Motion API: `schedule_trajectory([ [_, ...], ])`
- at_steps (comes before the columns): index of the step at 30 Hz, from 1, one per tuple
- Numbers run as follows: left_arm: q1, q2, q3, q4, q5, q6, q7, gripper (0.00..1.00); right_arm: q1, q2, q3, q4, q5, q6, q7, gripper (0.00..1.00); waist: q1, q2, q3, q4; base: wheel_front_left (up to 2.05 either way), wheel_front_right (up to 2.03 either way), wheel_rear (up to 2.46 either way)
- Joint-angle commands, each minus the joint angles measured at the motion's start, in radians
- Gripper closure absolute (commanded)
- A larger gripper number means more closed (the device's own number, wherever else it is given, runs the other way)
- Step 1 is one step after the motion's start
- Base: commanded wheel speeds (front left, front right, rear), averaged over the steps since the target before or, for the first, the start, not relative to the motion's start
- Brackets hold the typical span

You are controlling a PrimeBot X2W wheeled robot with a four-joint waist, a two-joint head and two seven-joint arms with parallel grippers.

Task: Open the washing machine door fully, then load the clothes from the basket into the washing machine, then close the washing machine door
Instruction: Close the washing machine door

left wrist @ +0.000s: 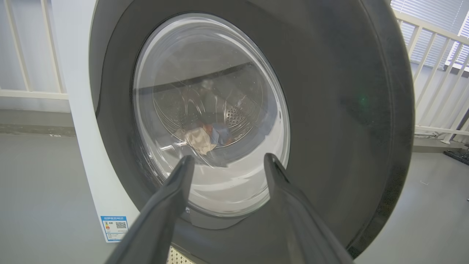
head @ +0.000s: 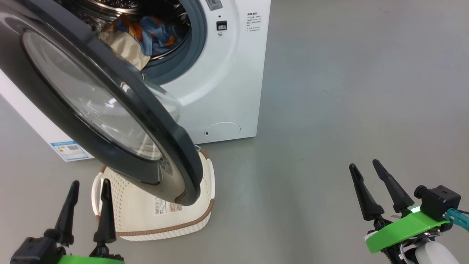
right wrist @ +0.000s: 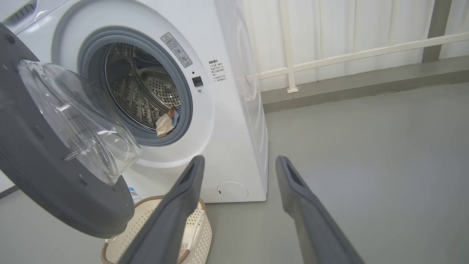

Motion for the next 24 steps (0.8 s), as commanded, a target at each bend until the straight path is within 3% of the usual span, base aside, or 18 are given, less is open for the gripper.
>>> schedule_trajectory([
  [1, -0.022, 0.011, 0.036, -0.029, 0.009, -0.002, -0.012, 0.00, -0.025, -0.015, 0.012, -0.025, 0.000, 0.002, -0.005, 0.00, 0.0000, 0.0000, -0.001, 0.001, 0.00, 0.00, 0.00],
  [22, -0.013, 0.003, 0.033, -0.023, 0.004, -0.003, -0.012, 0.00, -0.020, -0.017, 0.018, -0.022, -0.004, 0.002, -0.005, 0.00, 0.0000, 0.0000, -0.017, 0.010, 0.00, 0.00, 0.00],
  [23, -0.012, 0.003, 0.032, -0.022, 0.003, -0.003, -0.012, 0.00, -0.019, -0.017, 0.018, -0.022, -0.003, 0.002, -0.005, 0.02, 0.0000, 0.0000, -0.018, 0.012, 0.00, 0.00, 0.00],
  [24, -0.011, 0.003, 0.032, -0.021, 0.002, -0.003, -0.012, 0.00, -0.018, -0.017, 0.017, -0.022, -0.003, 0.002, -0.005, 0.21, 0.0000, 0.0000, -0.018, 0.014, 0.00, 0.00, 0.00],
])
